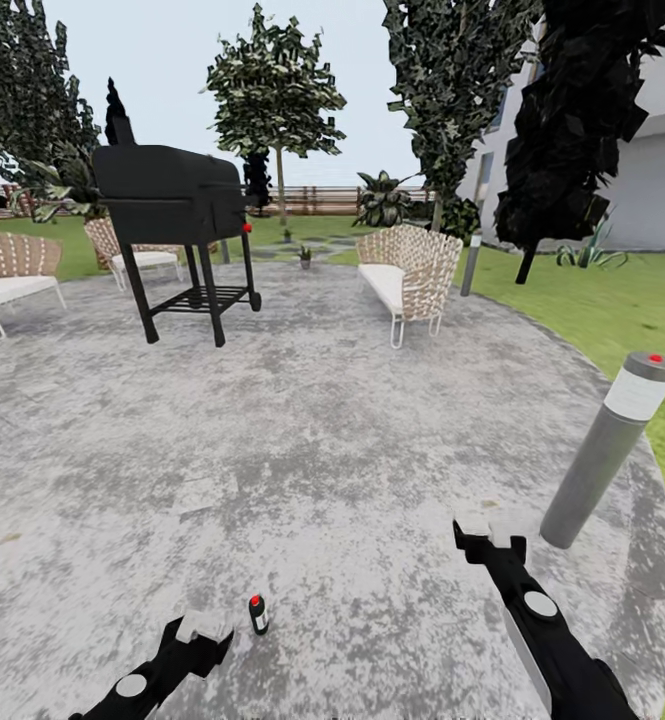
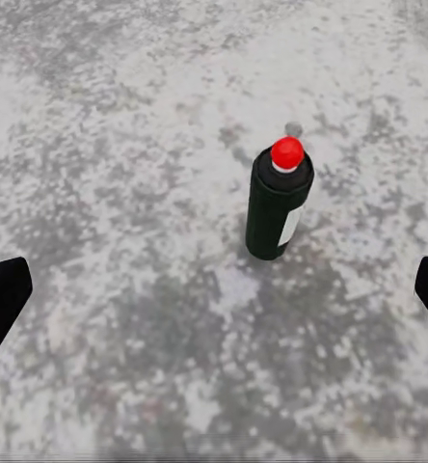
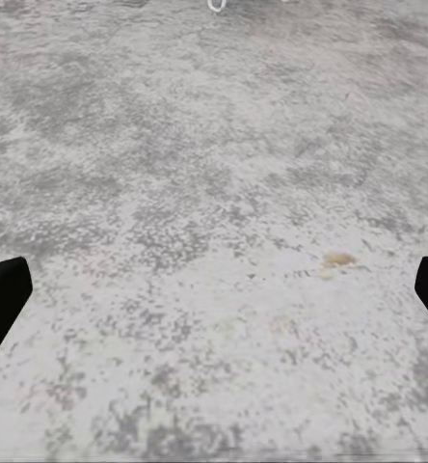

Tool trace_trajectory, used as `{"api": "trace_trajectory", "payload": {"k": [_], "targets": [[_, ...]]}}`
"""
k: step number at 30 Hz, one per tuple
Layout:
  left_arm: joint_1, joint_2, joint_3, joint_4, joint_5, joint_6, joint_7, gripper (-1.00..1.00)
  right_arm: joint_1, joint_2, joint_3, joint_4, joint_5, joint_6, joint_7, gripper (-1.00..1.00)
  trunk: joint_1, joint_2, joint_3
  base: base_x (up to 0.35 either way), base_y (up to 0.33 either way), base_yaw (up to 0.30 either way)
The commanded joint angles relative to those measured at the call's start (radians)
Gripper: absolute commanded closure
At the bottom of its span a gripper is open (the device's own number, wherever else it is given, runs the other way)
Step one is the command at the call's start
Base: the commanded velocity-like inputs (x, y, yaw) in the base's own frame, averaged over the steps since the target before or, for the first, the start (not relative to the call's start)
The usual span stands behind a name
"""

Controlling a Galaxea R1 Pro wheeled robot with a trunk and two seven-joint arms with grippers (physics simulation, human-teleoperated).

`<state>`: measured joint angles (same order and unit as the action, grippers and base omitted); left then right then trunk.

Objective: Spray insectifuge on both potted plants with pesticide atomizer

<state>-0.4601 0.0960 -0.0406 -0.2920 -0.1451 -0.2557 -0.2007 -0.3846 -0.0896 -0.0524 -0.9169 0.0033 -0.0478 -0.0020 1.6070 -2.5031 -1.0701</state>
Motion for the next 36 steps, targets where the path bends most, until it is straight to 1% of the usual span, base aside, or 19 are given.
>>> {"api": "trace_trajectory", "payload": {"k": [1, 15, 29, 36], "targets": [[-0.001, 0.001, -0.004, 0.002, -0.007, -0.006, 0.003, -1.00, 0.000, 0.000, 0.000, 0.006, 0.001, -0.003, 0.000, -1.00, 0.000, -0.001, -0.005, 0.000, 0.000, -0.009], [-0.002, 0.001, -0.004, 0.004, -0.007, -0.015, 0.019, -1.00, 0.000, 0.001, 0.000, 0.016, 0.001, -0.003, 0.001, -1.00, 0.006, -0.004, -0.059, 0.000, 0.000, -0.001], [-0.002, 0.001, -0.004, 0.004, -0.007, -0.019, 0.018, -1.00, 0.000, 0.001, 0.000, 0.020, 0.002, -0.003, 0.000, -1.00, 0.013, -0.007, -0.113, 0.000, 0.000, 0.000], [-0.002, 0.001, -0.003, 0.004, -0.007, -0.020, 0.019, -1.00, 0.000, 0.002, 0.001, 0.060, 0.001, -0.003, 0.002, -1.00, 0.016, -0.009, -0.140, 0.000, 0.000, 0.000]]}}
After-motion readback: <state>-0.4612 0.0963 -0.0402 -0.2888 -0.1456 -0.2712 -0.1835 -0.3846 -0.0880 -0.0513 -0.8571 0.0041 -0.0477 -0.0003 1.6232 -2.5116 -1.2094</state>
